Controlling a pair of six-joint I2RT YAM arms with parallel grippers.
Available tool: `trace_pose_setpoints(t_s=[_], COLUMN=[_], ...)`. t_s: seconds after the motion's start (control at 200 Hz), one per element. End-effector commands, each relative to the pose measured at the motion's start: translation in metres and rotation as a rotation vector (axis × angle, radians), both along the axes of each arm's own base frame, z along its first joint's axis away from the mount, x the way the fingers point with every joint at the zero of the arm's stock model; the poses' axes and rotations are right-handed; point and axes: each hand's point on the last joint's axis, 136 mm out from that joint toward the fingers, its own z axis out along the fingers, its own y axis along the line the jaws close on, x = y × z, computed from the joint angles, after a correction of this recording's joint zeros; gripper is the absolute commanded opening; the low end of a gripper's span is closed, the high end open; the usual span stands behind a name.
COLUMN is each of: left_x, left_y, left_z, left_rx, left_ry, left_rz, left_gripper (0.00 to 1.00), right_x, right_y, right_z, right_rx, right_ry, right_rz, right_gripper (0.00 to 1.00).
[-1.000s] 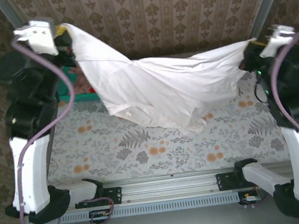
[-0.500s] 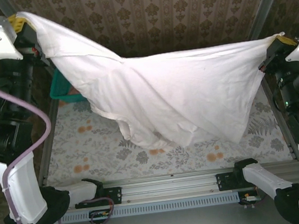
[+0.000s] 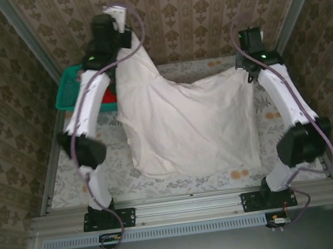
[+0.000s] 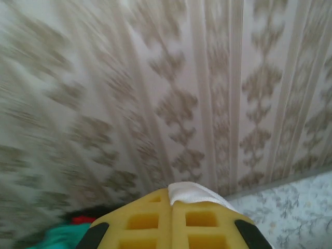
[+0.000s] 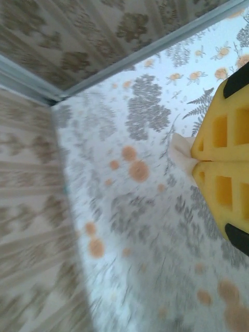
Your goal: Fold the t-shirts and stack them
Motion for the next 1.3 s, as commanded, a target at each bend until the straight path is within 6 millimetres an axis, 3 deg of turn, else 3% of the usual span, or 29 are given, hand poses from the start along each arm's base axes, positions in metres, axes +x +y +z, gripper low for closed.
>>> trace_pose_setpoints(t_s=[0.0, 0.045, 0.095, 0.13, 0.205, 0.33, 0.37, 0.48, 0.57, 0.665, 0.735, 0.815, 0.835, 0.87, 0.95, 1.055, 1.065, 1.1, 1.295], left_x=[0.028, 0.041, 0.055, 0.061, 0.063, 0.049, 0.041, 0.002, -0.026, -0.039, -0.041, -0.041, -0.049, -0.051, -0.044, -0.026, -0.019, -0.01, 0.013], left_y=[-0.025, -0.033, -0.036, -0.037, -0.036, -0.024, -0.017, 0.0, 0.005, 0.001, -0.016, -0.043, -0.067, -0.084, -0.095, -0.08, -0.068, -0.053, 0.002], left_z=[-0.058, -0.083, -0.112, -0.125, -0.14, -0.129, -0.124, -0.114, -0.14, -0.168, -0.181, -0.198, -0.203, -0.212, -0.24, -0.272, -0.274, -0.282, -0.294], left_rx=[-0.037, -0.033, -0.029, -0.027, -0.025, 0.03, 0.05, 0.09, 0.102, 0.136, 0.151, 0.109, 0.099, 0.078, 0.055, 0.01, -0.002, -0.027, -0.045], left_ry=[0.129, 0.156, 0.18, 0.19, 0.222, 0.238, 0.25, 0.337, 0.419, 0.464, 0.499, 0.568, 0.583, 0.602, 0.649, 0.708, 0.712, 0.725, 0.715], left_rz=[-0.046, -0.048, -0.033, -0.023, -0.029, -0.005, 0.01, 0.019, -0.005, -0.005, -0.04, -0.117, -0.18, -0.23, -0.226, -0.162, -0.139, -0.104, -0.007], left_gripper=[0.15, 0.22, 0.51, 0.54, 0.71, 0.99, 1.0, 1.0, 1.0, 0.94, 0.93, 0.9, 0.88, 0.86, 0.82, 0.79, 0.78, 0.77, 0.76], right_x=[0.023, 0.035, 0.048, 0.057, 0.07, 0.077, 0.075, 0.053, 0.033, 0.015, 0.004, -0.008, -0.011, -0.015, -0.022, -0.034, -0.035, -0.038, -0.05], right_y=[-0.021, -0.026, -0.032, -0.036, -0.043, -0.057, -0.059, -0.051, -0.021, 0.019, 0.042, 0.054, 0.055, 0.055, 0.056, 0.053, 0.053, 0.052, 0.053], right_z=[-0.014, -0.033, -0.053, -0.065, -0.081, -0.086, -0.086, -0.08, -0.081, -0.086, -0.093, -0.101, -0.103, -0.106, -0.115, -0.121, -0.122, -0.122, -0.125], right_rx=[-0.024, -0.03, -0.03, -0.028, -0.017, -0.036, -0.032, -0.011, 0.038, 0.131, 0.225, 0.278, 0.282, 0.29, 0.302, 0.285, 0.283, 0.278, 0.289], right_ry=[-0.002, 0.039, 0.075, 0.097, 0.138, 0.183, 0.203, 0.258, 0.246, 0.176, 0.144, 0.133, 0.131, 0.13, 0.139, 0.176, 0.178, 0.182, 0.178], right_rz=[-0.089, -0.105, -0.118, -0.125, -0.135, -0.158, -0.162, -0.157, -0.083, 0.017, 0.057, 0.058, 0.057, 0.047, 0.042, 0.037, 0.038, 0.04, 0.052], right_gripper=[0.0, 0.0, 0.0, 0.0, 0.05, 0.42, 0.57, 0.64, 0.71, 0.75, 0.76, 0.76, 0.75, 0.75, 0.75, 0.76, 0.76, 0.76, 0.77])
